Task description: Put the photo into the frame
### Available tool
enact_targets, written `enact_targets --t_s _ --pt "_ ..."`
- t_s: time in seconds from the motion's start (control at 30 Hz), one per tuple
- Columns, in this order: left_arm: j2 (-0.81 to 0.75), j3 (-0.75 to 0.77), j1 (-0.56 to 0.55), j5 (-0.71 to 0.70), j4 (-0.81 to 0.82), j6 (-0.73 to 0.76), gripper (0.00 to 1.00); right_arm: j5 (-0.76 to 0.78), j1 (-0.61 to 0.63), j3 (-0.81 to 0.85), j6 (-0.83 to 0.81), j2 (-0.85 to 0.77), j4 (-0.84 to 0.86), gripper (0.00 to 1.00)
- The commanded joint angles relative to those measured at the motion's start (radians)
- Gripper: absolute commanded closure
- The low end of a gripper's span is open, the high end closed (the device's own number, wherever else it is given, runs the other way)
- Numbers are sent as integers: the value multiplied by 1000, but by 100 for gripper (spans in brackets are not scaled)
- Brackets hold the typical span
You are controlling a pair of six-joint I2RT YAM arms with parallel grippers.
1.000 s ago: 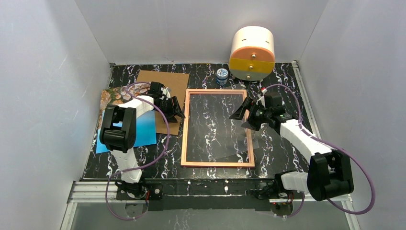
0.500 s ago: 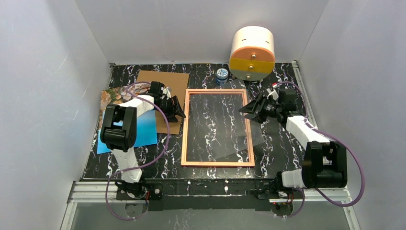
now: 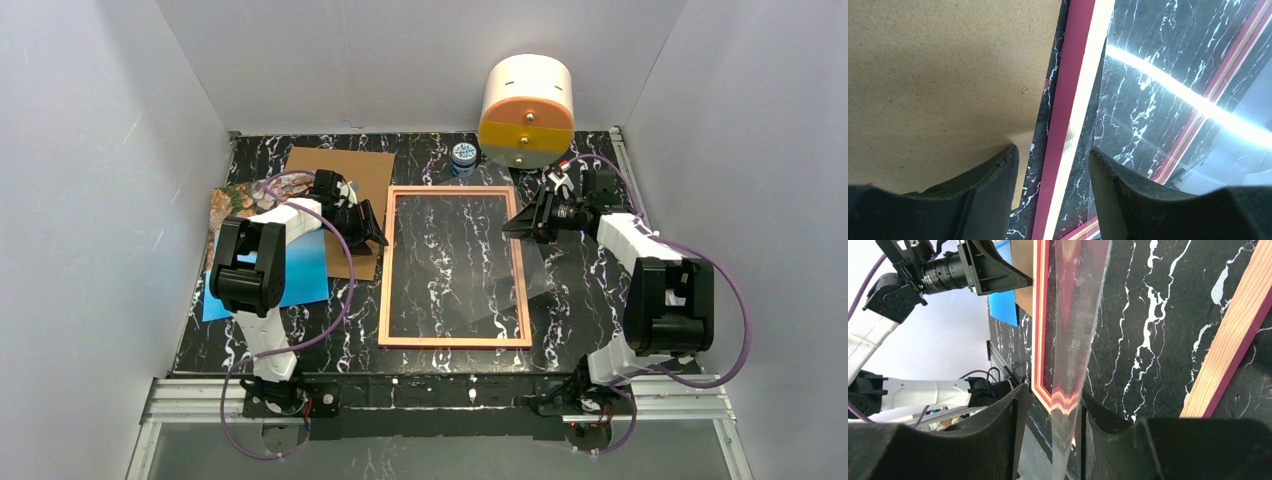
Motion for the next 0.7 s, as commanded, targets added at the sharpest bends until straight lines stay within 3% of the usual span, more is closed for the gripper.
enact_targets --t_s 0.0,0.07,0.27,0.47,0.67 --pt "27 14 1 -17 -26 17 47 -51 1 71 -71 42 -49 53" --pt "29 16 1 -15 -26 17 47 -51 1 73 -63 54 -40 52" --pt "43 22 0 15 -20 20 47 -35 6 61 -52 61 -48 68" --pt "49 12 0 77 9 26 47 -15 16 10 8 19 8 99" --pt "51 1 -1 78 14 27 50 6 16 -47 152 -117 106 99"
